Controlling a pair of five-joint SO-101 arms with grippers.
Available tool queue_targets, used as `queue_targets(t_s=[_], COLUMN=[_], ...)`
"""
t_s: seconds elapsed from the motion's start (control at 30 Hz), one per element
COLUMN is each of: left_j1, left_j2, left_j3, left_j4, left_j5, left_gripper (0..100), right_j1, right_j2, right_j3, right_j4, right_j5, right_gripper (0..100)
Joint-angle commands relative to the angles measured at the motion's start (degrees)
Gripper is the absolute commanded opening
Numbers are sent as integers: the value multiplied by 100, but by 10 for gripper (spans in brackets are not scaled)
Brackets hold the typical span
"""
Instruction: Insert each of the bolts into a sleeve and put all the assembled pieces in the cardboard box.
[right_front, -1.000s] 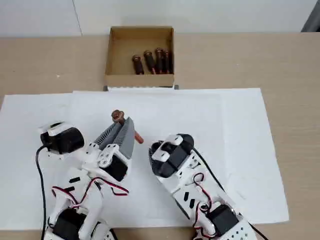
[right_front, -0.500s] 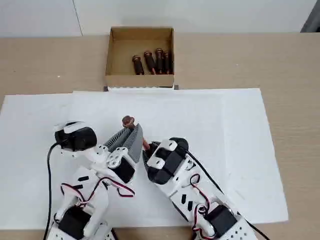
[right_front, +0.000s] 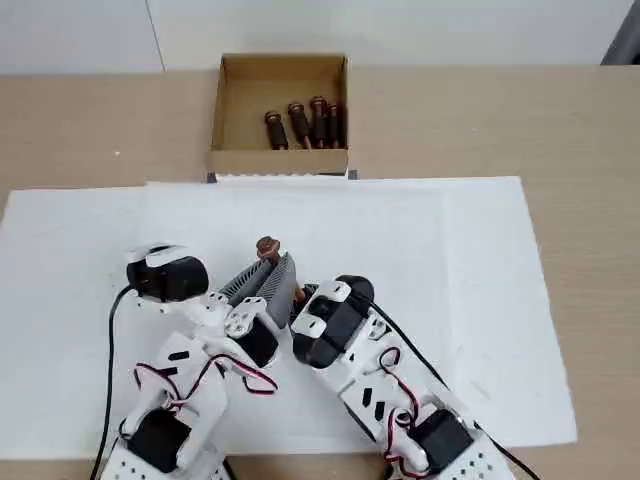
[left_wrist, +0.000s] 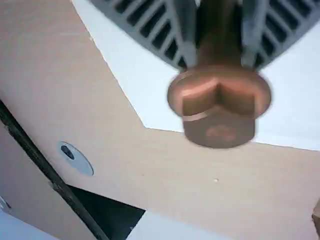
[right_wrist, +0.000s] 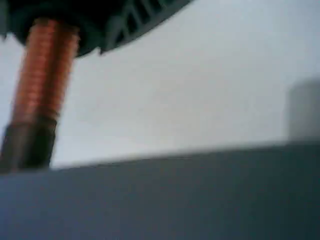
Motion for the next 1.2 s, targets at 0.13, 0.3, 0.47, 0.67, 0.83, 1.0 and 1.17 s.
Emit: queue_targets(t_s=[0.13,0.3,0.47,0.67,0.83,1.0,1.17], left_j1=[185,756,853,853,809,510,158], left_j2=[-53,-53,-53,-53,-53,-53,-53], left_j3=[66,31,22,40,57,4,-224], left_j4=[-62,563,993,1029,1090,1116,1152], left_j5=[-176,-255,-413,-440,-607,-1187,-1626], left_gripper=[5,5,5,5,34,179,189], right_j1=[-48,-22,-13,-13,-13,-13,-13], right_j2=[-92,-92,-92,-92,-92,-92,-84], right_j3=[-264,-264,-264,-237,-229,-229,-229], right_j4=[-180,-171,-180,-180,-180,-180,-171], right_j5=[70,70,70,62,62,62,70], right_gripper=[3,3,3,3,3,3,3])
